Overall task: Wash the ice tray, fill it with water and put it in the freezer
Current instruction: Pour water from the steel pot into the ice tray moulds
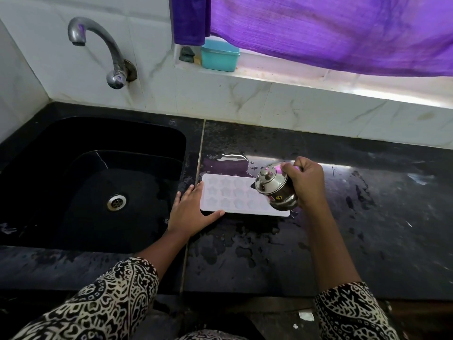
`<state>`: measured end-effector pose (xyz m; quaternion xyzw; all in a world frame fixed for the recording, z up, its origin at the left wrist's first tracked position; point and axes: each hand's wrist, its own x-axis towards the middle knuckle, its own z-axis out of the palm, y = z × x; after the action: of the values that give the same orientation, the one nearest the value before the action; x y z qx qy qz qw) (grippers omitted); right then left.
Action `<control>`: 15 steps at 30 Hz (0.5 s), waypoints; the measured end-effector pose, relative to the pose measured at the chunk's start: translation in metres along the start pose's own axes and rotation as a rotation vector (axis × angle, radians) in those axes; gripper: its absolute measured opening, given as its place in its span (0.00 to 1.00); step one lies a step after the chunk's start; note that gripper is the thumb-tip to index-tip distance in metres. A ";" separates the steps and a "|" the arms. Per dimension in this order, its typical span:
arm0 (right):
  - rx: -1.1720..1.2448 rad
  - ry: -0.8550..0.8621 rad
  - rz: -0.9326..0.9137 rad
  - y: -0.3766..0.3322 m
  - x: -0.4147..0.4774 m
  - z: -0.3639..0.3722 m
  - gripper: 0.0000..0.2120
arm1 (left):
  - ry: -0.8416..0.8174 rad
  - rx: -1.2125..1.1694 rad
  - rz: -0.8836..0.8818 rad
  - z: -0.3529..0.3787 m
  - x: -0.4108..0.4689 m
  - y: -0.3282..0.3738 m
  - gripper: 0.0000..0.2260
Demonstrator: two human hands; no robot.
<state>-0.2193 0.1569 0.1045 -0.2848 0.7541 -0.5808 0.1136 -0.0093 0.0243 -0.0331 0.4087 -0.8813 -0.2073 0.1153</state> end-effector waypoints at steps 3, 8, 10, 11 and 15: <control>-0.015 -0.008 -0.010 0.000 0.001 0.002 0.19 | 0.001 0.002 -0.002 0.000 0.000 0.000 0.52; -0.047 -0.017 -0.006 0.002 0.004 0.005 0.17 | 0.003 -0.006 -0.002 0.001 0.000 -0.001 0.50; -0.045 -0.021 -0.007 0.002 0.004 0.006 0.17 | 0.002 -0.005 -0.007 0.001 0.000 -0.001 0.49; -0.048 -0.023 -0.007 0.002 0.004 0.006 0.17 | 0.002 -0.003 -0.009 0.001 0.000 0.000 0.48; -0.051 -0.030 -0.005 0.002 0.005 0.006 0.16 | 0.010 -0.006 -0.007 0.001 0.000 0.000 0.48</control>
<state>-0.2213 0.1492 0.1015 -0.2983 0.7662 -0.5572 0.1159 -0.0099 0.0242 -0.0339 0.4124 -0.8787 -0.2084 0.1202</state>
